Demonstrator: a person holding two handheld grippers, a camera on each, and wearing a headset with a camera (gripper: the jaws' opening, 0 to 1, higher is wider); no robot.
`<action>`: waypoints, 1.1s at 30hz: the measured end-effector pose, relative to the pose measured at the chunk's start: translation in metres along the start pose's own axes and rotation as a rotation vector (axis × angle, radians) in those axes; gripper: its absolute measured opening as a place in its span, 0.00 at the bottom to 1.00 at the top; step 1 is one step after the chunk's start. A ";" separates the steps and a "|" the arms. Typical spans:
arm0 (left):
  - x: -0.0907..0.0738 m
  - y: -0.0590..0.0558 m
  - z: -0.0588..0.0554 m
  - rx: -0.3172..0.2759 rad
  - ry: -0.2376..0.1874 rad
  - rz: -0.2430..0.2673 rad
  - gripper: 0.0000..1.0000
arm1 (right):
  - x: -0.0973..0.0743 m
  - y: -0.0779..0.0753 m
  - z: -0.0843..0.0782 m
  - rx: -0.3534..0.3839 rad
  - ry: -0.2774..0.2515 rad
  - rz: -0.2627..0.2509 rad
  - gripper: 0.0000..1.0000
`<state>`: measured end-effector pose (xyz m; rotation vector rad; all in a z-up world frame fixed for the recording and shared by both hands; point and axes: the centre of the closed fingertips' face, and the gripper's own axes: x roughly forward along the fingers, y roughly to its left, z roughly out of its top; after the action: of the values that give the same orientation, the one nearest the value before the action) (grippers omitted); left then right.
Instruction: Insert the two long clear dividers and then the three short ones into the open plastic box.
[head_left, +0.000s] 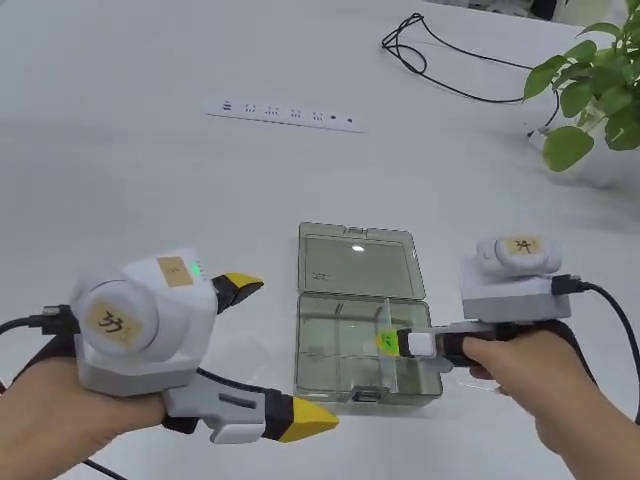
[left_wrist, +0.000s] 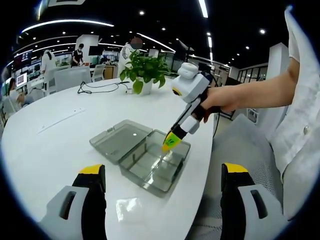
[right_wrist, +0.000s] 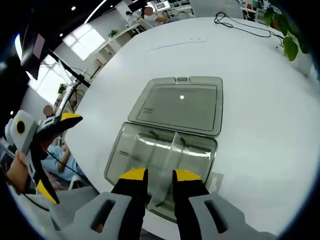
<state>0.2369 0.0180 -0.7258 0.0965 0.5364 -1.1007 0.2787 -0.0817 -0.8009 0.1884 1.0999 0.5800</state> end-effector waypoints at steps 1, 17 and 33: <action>0.000 0.000 0.000 0.001 0.002 0.001 0.98 | -0.001 0.002 0.001 -0.005 -0.009 0.009 0.23; -0.009 -0.007 -0.001 -0.009 0.007 0.047 0.97 | -0.030 0.023 0.021 -0.143 -0.138 0.126 0.38; -0.020 -0.004 -0.004 -0.027 0.023 0.118 0.96 | -0.057 0.030 0.019 -0.434 -0.211 0.218 0.64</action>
<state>0.2253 0.0343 -0.7188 0.1161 0.5595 -0.9780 0.2663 -0.0839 -0.7345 -0.0102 0.7327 0.9577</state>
